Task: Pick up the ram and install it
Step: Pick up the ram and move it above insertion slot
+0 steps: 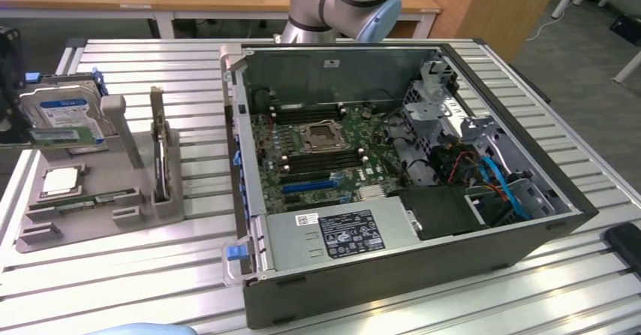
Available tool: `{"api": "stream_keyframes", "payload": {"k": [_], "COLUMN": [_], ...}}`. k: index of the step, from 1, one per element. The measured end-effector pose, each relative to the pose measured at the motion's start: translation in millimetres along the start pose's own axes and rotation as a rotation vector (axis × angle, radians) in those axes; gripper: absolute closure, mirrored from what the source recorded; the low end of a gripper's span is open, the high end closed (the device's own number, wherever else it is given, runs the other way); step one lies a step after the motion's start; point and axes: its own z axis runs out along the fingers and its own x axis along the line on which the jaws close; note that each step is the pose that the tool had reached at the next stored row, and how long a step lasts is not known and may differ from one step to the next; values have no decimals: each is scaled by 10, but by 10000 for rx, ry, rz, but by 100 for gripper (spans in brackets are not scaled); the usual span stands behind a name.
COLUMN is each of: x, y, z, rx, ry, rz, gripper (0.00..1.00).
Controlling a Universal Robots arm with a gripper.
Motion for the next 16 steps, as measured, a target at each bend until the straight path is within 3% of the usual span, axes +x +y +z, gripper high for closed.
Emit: {"api": "stream_keyframes", "payload": {"k": [16], "x": [-52], "y": [-493], "z": [-19], "rx": [-4], "ry": [-10], "rz": [0], "gripper": [87]}}
